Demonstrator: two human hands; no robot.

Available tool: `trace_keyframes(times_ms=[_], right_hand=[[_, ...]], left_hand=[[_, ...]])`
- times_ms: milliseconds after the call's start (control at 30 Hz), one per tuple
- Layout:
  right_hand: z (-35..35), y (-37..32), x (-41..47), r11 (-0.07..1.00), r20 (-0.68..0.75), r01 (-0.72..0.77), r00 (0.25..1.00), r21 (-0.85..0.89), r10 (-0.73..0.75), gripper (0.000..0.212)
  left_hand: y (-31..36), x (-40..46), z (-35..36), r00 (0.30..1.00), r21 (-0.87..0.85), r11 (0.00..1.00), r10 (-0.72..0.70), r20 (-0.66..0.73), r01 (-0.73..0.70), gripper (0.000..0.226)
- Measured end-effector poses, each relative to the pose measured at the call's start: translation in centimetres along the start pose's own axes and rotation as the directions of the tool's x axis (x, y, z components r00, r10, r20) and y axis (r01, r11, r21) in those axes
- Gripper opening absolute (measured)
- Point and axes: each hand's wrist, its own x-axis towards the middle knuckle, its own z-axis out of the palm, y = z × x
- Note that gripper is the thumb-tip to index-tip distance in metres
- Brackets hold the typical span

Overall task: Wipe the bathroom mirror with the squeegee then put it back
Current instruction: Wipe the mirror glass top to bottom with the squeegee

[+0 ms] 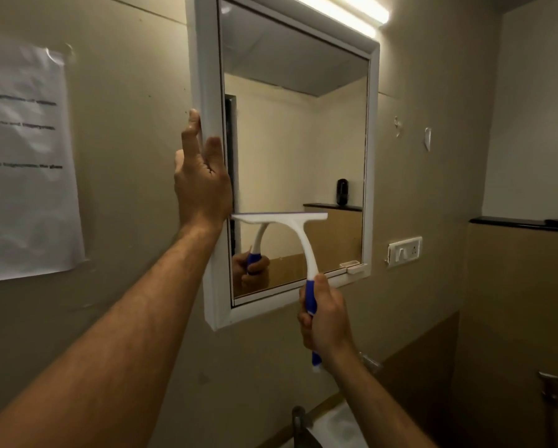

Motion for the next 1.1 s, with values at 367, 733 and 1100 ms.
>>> trace_keyframes(times_ms=[367,733,1100], right_hand=[[-0.1,-1.6,1.3,0.999,0.006,0.040,0.999,-0.012,-0.040,0.047],[-1.7,3.6,-2.1,1.000,0.007,0.000,1.000,-0.032,0.000,0.047],[-2.0,5.8,-4.0,0.994,-0.011,-0.057,0.998,-0.090,0.056,0.041]], left_hand=[[-0.2,-0.2,0.1,1.000,0.018,1.000,-0.002,-0.003,0.002,0.045],[-1.9,-1.6,0.1,0.999,-0.020,1.000,0.020,-0.027,-0.020,0.046],[-3.0,-4.1,-0.4,0.998,-0.020,1.000,-0.015,-0.055,0.014,0.045]])
